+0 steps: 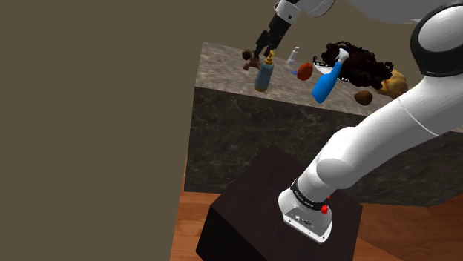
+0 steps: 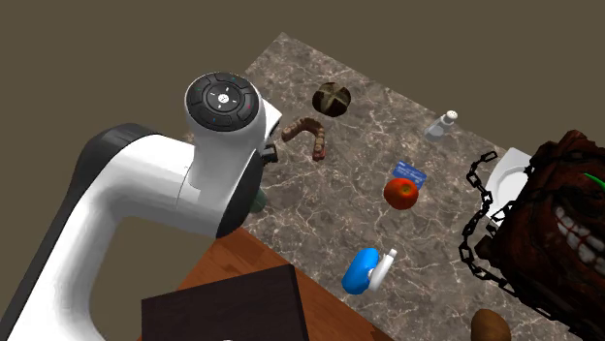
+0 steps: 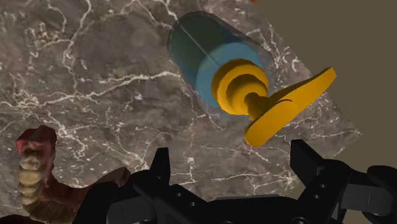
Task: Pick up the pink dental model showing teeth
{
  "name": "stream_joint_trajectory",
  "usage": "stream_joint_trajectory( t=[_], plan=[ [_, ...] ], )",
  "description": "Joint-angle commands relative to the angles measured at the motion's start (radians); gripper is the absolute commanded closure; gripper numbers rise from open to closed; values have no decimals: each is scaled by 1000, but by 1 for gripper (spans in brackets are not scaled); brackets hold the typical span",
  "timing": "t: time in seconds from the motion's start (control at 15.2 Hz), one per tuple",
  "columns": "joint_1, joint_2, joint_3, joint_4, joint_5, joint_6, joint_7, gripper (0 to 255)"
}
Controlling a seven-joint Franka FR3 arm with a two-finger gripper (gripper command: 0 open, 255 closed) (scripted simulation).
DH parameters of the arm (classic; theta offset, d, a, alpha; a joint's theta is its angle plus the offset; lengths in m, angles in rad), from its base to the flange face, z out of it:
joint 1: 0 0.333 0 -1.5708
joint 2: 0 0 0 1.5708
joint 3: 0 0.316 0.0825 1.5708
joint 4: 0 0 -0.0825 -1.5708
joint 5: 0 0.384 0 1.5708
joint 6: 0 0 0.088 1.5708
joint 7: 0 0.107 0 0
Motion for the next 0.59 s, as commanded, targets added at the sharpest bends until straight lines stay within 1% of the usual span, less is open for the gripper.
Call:
stream_joint_trajectory(
  t=[0.0,0.26,0.53],
  plan=[
    [-4,73,-38,46,26,11,-52,0],
    [-23,225,-97,159,99,12,-148,0],
    [-67,391,-136,296,191,-9,-241,0]
  ],
)
